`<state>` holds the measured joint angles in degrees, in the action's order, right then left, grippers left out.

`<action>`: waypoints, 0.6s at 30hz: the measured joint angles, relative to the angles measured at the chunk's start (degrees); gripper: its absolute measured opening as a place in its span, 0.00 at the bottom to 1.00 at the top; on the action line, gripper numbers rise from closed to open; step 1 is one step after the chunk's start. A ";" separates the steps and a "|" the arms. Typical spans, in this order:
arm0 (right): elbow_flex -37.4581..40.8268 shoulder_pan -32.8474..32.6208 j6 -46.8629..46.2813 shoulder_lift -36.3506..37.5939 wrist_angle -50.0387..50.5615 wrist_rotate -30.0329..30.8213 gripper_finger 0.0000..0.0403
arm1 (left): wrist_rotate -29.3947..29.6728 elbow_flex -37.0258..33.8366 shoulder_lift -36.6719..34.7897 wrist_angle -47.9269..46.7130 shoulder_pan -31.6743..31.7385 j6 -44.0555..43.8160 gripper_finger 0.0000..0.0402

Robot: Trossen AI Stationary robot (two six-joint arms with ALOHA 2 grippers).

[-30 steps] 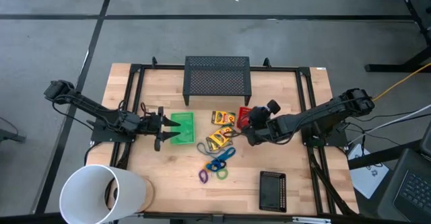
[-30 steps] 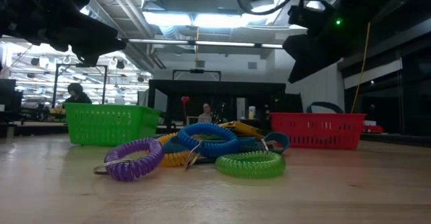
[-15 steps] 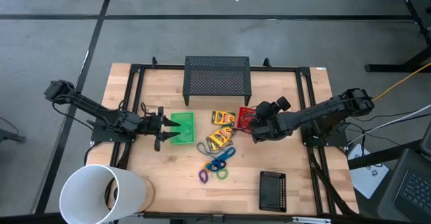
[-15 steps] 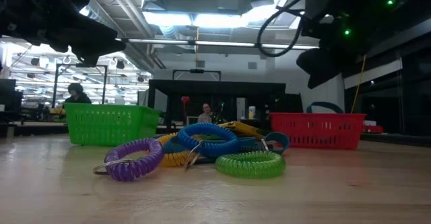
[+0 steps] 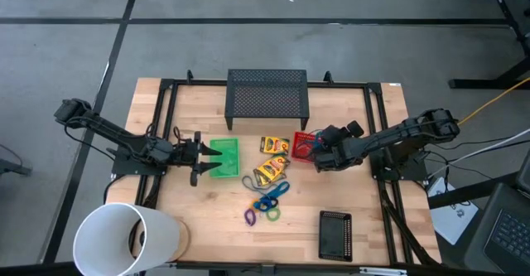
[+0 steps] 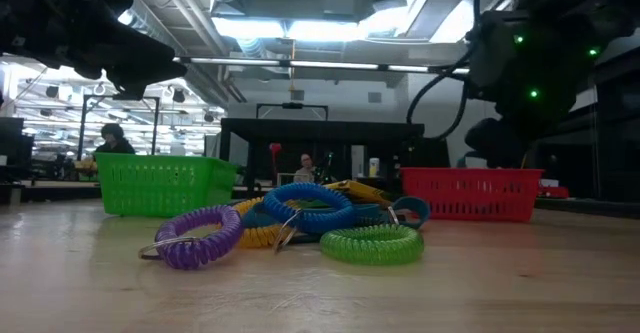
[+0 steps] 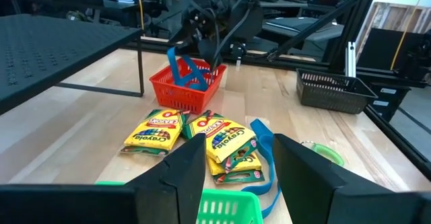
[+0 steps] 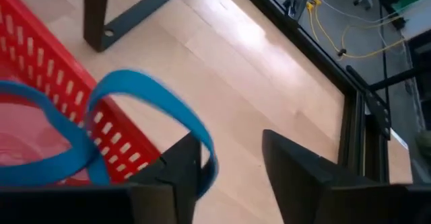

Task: Pick & Place Office Desk Supplies
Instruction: Put the blue rubber band into the red bin

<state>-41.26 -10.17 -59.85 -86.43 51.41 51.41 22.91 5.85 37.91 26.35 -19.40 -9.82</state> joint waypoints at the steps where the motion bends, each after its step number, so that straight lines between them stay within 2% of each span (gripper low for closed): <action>1: -0.14 -0.01 0.49 0.00 -0.06 0.01 0.31 | 0.03 0.00 0.00 0.00 0.00 0.00 0.42; 6: -3.10 -0.03 2.26 0.00 -0.25 2.28 0.04 | 0.05 0.00 0.00 0.00 0.00 0.04 0.42; 13: -7.99 -0.86 9.74 0.00 -5.45 1.38 0.01 | 0.06 0.00 0.00 -0.02 0.00 0.17 0.42; 18: -8.58 -1.30 18.93 0.00 -16.42 -5.07 0.01 | 0.01 0.00 0.00 -0.02 0.00 0.15 0.42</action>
<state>-49.84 -11.46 -40.93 -86.43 35.00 46.34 22.92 5.85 37.91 26.33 -19.40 -9.67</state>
